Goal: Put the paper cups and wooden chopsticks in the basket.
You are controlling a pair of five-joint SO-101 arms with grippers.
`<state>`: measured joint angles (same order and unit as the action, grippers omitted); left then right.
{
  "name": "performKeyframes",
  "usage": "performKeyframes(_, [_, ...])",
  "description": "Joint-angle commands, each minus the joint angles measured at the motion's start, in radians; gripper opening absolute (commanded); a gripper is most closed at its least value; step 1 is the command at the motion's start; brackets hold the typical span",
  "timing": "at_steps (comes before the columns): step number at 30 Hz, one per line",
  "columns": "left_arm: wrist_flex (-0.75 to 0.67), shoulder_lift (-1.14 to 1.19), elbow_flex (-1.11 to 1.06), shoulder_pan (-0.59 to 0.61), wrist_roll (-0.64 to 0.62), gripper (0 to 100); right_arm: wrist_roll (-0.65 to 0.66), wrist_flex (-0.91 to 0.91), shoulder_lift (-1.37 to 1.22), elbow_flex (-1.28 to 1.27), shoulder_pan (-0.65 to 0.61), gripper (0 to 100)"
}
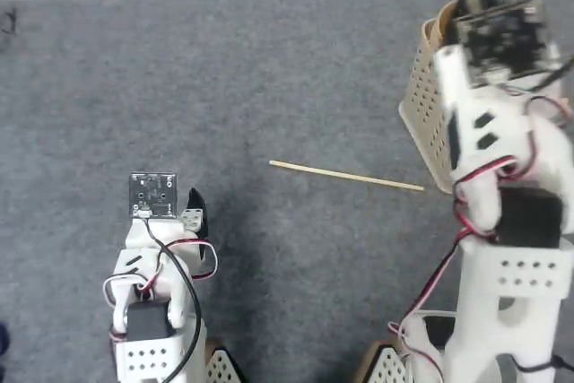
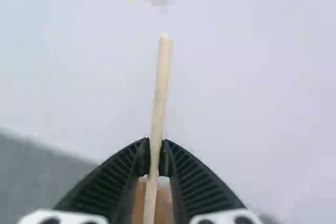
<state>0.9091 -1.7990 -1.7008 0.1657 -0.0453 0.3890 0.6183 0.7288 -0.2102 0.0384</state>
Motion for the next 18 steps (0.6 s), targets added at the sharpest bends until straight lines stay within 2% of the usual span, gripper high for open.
performKeyframes(1, [0.005,-0.017,0.016,-0.005,0.012,9,-0.112,-0.2,-0.028,-0.017,0.084,0.7])
performKeyframes(4, [0.005,-0.017,0.016,-0.003,0.012,9,-0.272,-0.257,-0.033,-0.066,0.139,0.7])
performKeyframes(7, [0.005,-0.017,0.016,-0.005,0.012,9,-0.353,-0.272,-0.033,-0.133,0.173,0.7])
performKeyframes(16, [0.0,-0.017,0.016,-0.008,0.012,9,-0.353,-0.423,0.024,-0.396,0.216,1.0])
performKeyframes(18, [0.0,-0.017,0.016,-0.008,0.012,9,-0.351,-0.433,0.044,-0.423,0.216,5.4])
